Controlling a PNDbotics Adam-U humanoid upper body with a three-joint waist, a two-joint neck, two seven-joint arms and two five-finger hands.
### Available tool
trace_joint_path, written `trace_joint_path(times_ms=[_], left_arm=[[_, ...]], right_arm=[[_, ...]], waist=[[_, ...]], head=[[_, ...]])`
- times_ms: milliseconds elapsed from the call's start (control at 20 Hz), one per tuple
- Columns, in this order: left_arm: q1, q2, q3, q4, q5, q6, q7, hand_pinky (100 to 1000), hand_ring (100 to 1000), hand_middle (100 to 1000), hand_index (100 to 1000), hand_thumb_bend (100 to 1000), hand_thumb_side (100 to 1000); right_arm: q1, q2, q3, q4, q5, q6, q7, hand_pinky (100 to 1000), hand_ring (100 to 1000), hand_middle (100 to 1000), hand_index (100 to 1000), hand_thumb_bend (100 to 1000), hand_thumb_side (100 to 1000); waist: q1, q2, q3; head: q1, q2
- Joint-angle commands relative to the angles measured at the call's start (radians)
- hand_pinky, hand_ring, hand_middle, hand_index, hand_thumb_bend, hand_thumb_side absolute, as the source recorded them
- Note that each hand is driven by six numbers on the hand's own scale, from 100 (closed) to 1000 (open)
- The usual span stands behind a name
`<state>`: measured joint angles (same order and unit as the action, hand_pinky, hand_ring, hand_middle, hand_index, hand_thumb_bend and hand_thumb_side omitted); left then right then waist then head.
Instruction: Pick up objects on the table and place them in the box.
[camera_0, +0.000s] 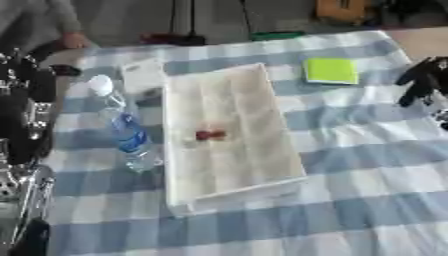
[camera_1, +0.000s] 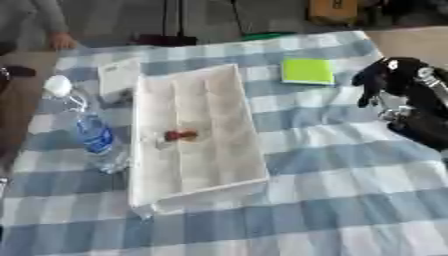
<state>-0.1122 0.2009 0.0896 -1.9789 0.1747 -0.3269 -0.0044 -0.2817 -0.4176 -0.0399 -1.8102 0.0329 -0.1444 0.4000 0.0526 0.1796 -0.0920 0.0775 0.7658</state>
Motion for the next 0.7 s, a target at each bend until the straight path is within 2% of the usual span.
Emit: trace_joint_path(times_ms=[50, 700], left_arm=[[-0.003, 0.007, 0.002, -0.021, -0.005, 0.001, 0.004, 595, 779, 931, 882, 533, 418], [-0.003, 0.007, 0.002, -0.021, -0.006, 0.003, 0.004, 591, 777, 930, 882, 530, 420]], right_arm=[[-0.01, -0.008, -0.011, -0.011, 0.002, -0.002, -0.001, 536, 470, 594, 670, 100, 508], [-0.009, -0.007, -0.012, -0.01, 0.003, -0.001, -0.001, 536, 470, 596, 669, 100, 508]], waist=[[-0.005, -0.012, 0.0], [-0.006, -0.012, -0.003]], head=[[0.0, 0.004], [-0.001, 0.004]])
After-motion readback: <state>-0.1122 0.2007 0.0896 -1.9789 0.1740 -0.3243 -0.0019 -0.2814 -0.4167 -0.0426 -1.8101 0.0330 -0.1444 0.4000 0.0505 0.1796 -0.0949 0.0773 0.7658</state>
